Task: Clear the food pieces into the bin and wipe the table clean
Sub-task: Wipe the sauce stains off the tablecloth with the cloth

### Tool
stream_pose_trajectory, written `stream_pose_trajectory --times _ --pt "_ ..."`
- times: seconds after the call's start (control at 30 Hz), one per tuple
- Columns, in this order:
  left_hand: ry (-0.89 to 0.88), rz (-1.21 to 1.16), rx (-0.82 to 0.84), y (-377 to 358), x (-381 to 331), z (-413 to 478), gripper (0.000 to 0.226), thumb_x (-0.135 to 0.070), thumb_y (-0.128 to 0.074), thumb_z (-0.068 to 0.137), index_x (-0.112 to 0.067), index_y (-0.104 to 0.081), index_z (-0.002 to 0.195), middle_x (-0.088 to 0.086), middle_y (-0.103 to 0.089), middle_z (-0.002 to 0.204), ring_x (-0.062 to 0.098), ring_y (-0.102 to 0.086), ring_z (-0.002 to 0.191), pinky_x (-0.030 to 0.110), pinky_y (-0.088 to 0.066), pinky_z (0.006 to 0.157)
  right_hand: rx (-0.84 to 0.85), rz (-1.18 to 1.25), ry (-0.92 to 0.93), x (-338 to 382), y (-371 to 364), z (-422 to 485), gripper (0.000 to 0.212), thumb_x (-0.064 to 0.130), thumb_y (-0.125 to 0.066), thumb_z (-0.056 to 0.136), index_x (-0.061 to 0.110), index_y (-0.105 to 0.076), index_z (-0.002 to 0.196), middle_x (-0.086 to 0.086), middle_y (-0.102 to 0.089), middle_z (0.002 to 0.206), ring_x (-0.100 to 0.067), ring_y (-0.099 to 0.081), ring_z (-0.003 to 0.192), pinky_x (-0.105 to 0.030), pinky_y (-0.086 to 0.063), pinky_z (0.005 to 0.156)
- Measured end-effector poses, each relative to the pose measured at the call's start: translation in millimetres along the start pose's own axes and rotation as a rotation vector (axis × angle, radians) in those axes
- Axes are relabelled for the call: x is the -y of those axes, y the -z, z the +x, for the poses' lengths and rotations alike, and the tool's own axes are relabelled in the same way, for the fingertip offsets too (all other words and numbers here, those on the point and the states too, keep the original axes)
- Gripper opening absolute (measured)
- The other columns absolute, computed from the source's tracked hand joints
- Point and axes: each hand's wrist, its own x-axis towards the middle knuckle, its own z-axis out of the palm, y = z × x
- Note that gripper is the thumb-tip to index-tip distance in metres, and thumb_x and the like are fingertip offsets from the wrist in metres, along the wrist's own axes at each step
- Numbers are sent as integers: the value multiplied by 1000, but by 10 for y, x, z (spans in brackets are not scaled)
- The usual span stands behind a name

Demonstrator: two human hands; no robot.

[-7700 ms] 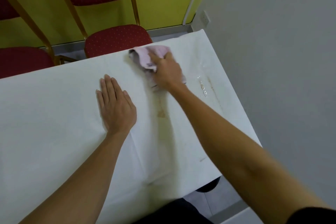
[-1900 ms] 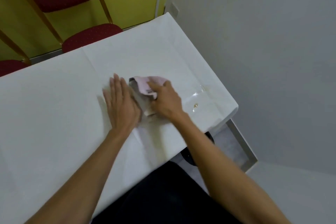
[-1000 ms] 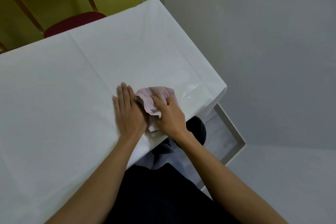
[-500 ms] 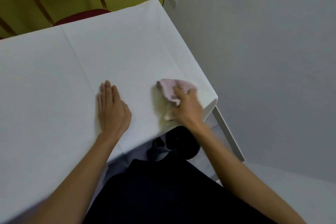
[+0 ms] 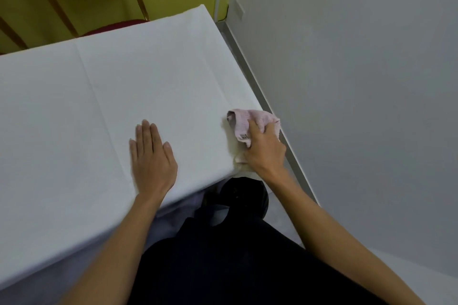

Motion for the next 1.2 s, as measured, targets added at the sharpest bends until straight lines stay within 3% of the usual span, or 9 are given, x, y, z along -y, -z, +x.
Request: stream_pose_trajectory --times 0.1,0.23,0.4,0.5,0.67,0.77,0.87,1.03,1.2 --pt "92 -68 13 7 -211 57 59 -16 -36 102 4 -21 155 17 -11 166 30 -5 155 49 -5 125 5 24 149 383 -63 -96 60 14 -57 91 18 -36 148 -23 -40 141 -44 -52 116 -41 -45 73" --pt "52 -77 0 -82 -421 24 62 -16 -38 100 4 -19 155 19 -11 165 31 -5 155 49 -4 125 47 -12 390 661 -238 -246 59 20 -63 88 16 -44 143 -20 -51 122 -38 -60 88 -36 -37 61" --pt "24 3 -30 -116 -377 -60 60 -30 -18 105 1 -21 156 14 -14 166 26 -8 155 48 -10 125 -47 -146 256 11 -14 142 68 29 -70 84 20 -43 146 -24 -57 119 -39 -62 85 -39 -47 64" --pt "31 15 -22 -119 -404 -46 60 -31 -15 105 0 -19 156 13 -12 166 25 -7 155 47 -9 125 -86 -125 192 -283 181 389 61 29 -72 82 24 -51 138 -18 -52 117 -36 -58 90 -33 -42 66" --pt "39 9 -5 -109 -390 -53 61 -31 -14 104 0 -19 157 13 -11 166 25 -6 155 47 -9 125 -183 54 114 213 207 443 45 9 -64 84 14 -48 126 -23 -48 125 -39 -56 93 -36 -44 63" --pt "20 60 23 -91 -365 -47 66 -30 -39 99 0 -22 156 17 -16 165 30 -9 154 50 -13 124 -86 125 334 730 -21 210 62 14 -67 80 20 -47 139 -18 -48 122 -34 -55 95 -38 -48 72" --pt "-29 116 72 -53 -380 -70 90 -27 -63 84 1 -17 156 22 -19 162 35 -9 153 50 -13 123 -4 14 435 942 -323 -3 70 33 -73 74 25 -47 138 -9 -47 113 -32 -48 98 -39 -37 78" --pt "11 74 -2 -50 -411 -52 62 -29 -27 101 -1 -23 156 17 -19 164 29 -12 154 50 -17 123 -41 -52 457 748 -326 164 69 47 -69 70 35 -46 134 -8 -48 118 -29 -43 97 -40 -36 75" --pt "34 30 -41 -110 -397 -52 58 -29 -21 105 -1 -24 156 13 -15 166 26 -10 155 48 -13 124 -75 -75 344 521 -183 582 64 32 -71 81 27 -42 137 -16 -52 115 -30 -48 92 -35 -41 71"
